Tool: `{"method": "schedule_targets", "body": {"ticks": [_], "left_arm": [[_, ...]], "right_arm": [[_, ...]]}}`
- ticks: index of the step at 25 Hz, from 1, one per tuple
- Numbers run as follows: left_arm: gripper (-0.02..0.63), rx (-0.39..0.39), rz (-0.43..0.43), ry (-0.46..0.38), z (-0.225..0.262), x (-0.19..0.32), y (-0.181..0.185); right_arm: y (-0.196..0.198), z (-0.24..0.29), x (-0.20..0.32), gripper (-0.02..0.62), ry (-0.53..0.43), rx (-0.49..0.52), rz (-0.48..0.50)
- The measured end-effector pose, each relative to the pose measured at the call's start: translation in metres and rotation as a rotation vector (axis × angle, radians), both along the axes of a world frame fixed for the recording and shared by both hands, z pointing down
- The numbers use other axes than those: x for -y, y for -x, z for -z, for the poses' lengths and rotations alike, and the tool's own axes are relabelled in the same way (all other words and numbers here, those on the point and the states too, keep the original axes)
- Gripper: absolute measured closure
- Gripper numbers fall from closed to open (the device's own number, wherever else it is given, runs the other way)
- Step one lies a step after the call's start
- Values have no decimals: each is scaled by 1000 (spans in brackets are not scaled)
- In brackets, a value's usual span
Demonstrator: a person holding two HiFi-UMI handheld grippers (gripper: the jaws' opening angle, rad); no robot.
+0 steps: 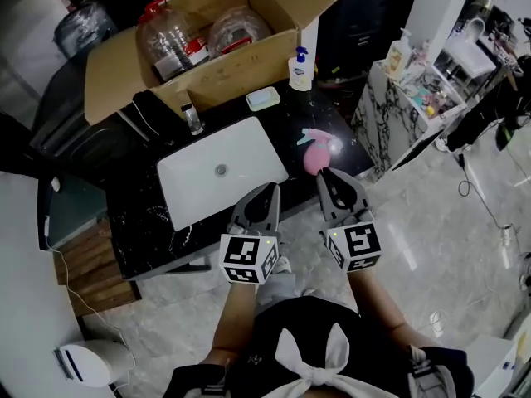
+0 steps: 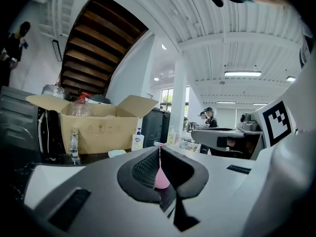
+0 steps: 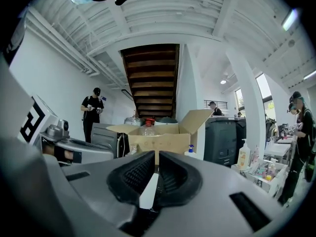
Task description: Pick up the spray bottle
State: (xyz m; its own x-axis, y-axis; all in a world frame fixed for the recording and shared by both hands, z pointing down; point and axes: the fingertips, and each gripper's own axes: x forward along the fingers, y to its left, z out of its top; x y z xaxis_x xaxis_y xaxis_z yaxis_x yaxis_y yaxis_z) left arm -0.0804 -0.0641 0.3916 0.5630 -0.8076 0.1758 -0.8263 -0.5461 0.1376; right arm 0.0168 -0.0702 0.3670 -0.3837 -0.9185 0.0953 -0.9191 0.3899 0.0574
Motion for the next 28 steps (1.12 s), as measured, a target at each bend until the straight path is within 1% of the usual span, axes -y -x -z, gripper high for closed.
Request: {"method": "schedule_targets", "body": {"ticks": [8,9,11,15,19,24,28], "left_arm": [[577,-17,-86,24,-14,26,-5],[577,-17,-97,26,-15,29,-5],[577,-14,-118,30,-18,33,-7],[577,-7,-143,39,-25,42,-8],[577,-22,-141,39,-21,56,-11],[577,-42,-118,59,-25,76,-19],[577,-38,-101,77,-32,84,-29]], "right_arm": [[-3,-10,23,557,26,-22,-81],[-3,-11,25,543,30,-25,-92],[-3,-13,28,484,40,-31,-115],[-4,-22,37,421,58,-28,-145],[-11,-24,51,382,73,-35,-152],[-20,-29,71,354,105,-50,-137],[-30,-49,82,344,167,-54,-117]]}}
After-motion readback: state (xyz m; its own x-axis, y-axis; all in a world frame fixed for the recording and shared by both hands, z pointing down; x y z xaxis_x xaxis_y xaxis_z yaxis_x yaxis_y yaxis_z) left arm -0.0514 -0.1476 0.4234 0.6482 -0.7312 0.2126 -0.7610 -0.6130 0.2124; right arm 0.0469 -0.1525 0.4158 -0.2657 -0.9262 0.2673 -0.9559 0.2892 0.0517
